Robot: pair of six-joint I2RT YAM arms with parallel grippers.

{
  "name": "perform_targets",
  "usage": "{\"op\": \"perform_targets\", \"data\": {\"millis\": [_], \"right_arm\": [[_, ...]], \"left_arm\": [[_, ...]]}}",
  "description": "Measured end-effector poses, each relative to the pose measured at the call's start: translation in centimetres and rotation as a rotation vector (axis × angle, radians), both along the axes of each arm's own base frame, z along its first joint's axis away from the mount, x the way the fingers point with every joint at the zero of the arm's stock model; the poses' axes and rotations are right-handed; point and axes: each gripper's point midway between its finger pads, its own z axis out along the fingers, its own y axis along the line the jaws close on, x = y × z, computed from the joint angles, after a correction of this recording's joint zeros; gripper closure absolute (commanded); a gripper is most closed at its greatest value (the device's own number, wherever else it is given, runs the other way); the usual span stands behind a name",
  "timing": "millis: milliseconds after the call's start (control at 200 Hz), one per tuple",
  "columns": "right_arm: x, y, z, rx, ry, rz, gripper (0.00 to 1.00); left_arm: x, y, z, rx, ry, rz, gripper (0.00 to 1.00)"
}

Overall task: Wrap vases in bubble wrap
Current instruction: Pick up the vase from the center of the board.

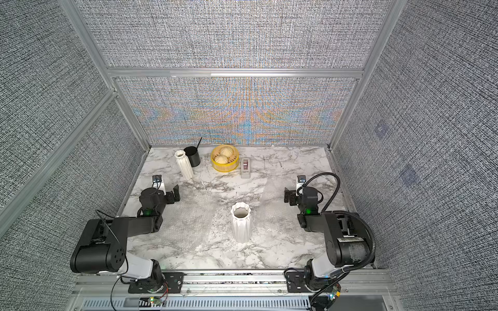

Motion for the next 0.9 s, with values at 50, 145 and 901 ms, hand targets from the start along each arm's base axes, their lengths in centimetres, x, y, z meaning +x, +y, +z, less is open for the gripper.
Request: {"op": "perform_targets", "data": {"millis": [50, 145, 901], "right_arm": [[0.00, 0.00, -0.01, 0.000, 0.000, 0.000, 0.01], [0.00, 0.00, -0.01, 0.000, 0.000, 0.000, 0.01], [0.00, 0.00, -0.01, 0.000, 0.000, 0.000, 0.01]], "left_arm": [[-0.02, -0.01, -0.02, 0.000, 0.001, -0.001, 0.01], [-0.01, -0.11, -0.01, 0.002, 0.000, -0.008, 0.01], [-0.03, -0.18, -0.04, 0.000, 0.001, -0.012, 0.01]]}}
